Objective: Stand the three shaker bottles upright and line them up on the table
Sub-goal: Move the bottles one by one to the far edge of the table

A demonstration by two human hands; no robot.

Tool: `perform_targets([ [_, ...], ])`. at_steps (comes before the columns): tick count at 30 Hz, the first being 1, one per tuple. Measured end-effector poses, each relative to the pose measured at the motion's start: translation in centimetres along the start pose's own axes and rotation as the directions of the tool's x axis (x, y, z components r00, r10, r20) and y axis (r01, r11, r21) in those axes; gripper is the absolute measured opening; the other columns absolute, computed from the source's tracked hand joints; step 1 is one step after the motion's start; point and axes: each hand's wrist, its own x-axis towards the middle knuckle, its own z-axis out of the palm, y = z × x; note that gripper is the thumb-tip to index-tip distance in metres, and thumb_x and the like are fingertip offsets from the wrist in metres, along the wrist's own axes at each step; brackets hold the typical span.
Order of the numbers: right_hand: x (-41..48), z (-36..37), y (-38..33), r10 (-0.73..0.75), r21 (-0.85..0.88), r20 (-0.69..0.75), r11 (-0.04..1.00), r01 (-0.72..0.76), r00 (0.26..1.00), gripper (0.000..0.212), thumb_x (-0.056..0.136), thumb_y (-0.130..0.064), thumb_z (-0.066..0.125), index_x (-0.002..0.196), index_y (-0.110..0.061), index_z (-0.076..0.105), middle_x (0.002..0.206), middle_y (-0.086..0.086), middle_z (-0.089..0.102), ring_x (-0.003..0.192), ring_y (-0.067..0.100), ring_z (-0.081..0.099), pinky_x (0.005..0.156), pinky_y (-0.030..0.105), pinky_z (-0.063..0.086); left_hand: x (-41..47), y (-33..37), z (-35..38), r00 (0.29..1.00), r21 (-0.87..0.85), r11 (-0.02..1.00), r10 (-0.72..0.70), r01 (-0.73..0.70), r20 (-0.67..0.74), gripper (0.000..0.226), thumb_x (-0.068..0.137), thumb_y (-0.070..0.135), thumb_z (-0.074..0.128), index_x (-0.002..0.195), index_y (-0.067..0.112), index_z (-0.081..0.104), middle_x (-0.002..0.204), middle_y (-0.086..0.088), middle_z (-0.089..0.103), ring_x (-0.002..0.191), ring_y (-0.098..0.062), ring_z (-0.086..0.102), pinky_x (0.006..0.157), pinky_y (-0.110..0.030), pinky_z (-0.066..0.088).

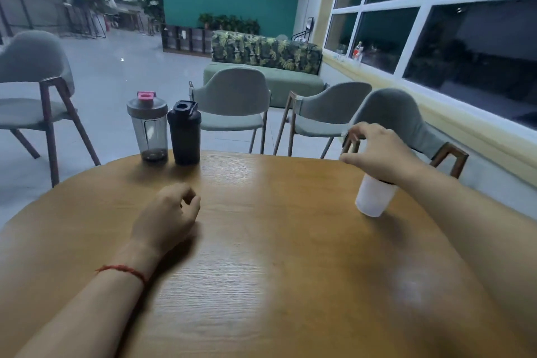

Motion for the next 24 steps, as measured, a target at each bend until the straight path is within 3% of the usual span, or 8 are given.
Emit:
perform_targets([
  [5,-0.8,0.0,6.2,0.141,-0.044,0.002,0.989,-0.141,0.990,0.090,0.073,-0.053,0.080,0.155,-0.038,0.046,0.158,0.000,0.047,0.141,0.034,0.042,0.101,0.053,0.051,0.2,-2.8,-1.0,0.991,0.035,0.991,-0.130,0.131,-0.023,0.021,0.097,0.028,0.069,0.076,0.025,0.066,0.081,-0.001,0.069,0.075,-0.028,0.064,0.063,-0.038,0.049],
  [8,-0.7,1.1,8.6,0.178,-0.007,0.057,0.984,-0.177,0.982,0.106,0.064,-0.056,0.086,0.158,-0.034,0.044,0.160,-0.001,0.047,0.139,0.030,0.048,0.103,0.043,0.047,0.7,-3.3,-1.6,0.982,0.043,0.982,-0.181,0.183,-0.049,0.020,0.099,0.027,0.068,0.079,0.025,0.066,0.085,-0.005,0.071,0.080,-0.032,0.063,0.066,-0.039,0.049],
  [13,-0.6,3.5,9.3,0.202,0.158,0.041,0.966,-0.206,0.979,0.099,0.072,-0.025,0.095,0.157,-0.030,0.045,0.145,0.006,0.061,0.114,0.025,0.057,0.087,0.033,0.043,1.1,-3.9,-1.8,0.973,0.006,0.975,-0.222,0.223,-0.068,0.019,0.099,0.027,0.068,0.081,0.022,0.068,0.083,-0.006,0.071,0.081,-0.037,0.064,0.069,-0.041,0.049],
  [15,-0.5,4.1,7.9,0.173,0.196,0.010,0.966,-0.171,0.985,0.093,0.069,-0.034,0.096,0.150,-0.035,0.051,0.137,0.001,0.065,0.110,0.020,0.056,0.086,0.033,0.044,1.2,-3.9,-1.8,0.971,-0.015,0.974,-0.227,0.227,-0.069,0.019,0.099,0.028,0.068,0.082,0.021,0.068,0.082,-0.005,0.071,0.081,-0.036,0.064,0.068,-0.041,0.049],
  [19,1.5,5.5,1.2,0.064,0.301,-0.050,0.952,-0.046,0.997,0.090,0.064,-0.050,0.094,0.144,-0.044,0.053,0.131,-0.007,0.066,0.122,0.019,0.060,0.093,0.035,0.048,1.4,-4.0,-1.7,0.972,-0.042,0.975,-0.222,0.219,-0.082,0.019,0.100,0.027,0.067,0.082,0.020,0.068,0.082,-0.005,0.069,0.080,-0.033,0.062,0.067,-0.039,0.046],
  [21,3.0,6.9,-2.9,-0.030,0.301,-0.057,0.952,0.046,0.998,0.092,0.065,-0.054,0.091,0.147,-0.046,0.050,0.135,-0.008,0.062,0.123,0.017,0.055,0.099,0.034,0.044,1.4,-4.2,-1.9,0.970,-0.051,0.974,-0.225,0.221,-0.092,0.021,0.100,0.027,0.067,0.081,0.018,0.067,0.081,-0.006,0.069,0.080,-0.034,0.062,0.068,-0.039,0.047],
  [24,5.4,9.3,-8.7,-0.128,0.290,-0.028,0.948,0.130,0.991,0.096,0.070,-0.052,0.089,0.154,-0.041,0.045,0.141,-0.001,0.059,0.125,0.023,0.056,0.095,0.034,0.043,1.7,-5.1,-2.3,0.962,-0.054,0.968,-0.249,0.244,-0.111,0.022,0.099,0.031,0.065,0.080,0.019,0.066,0.079,-0.006,0.070,0.079,-0.035,0.063,0.067,-0.039,0.049],
])
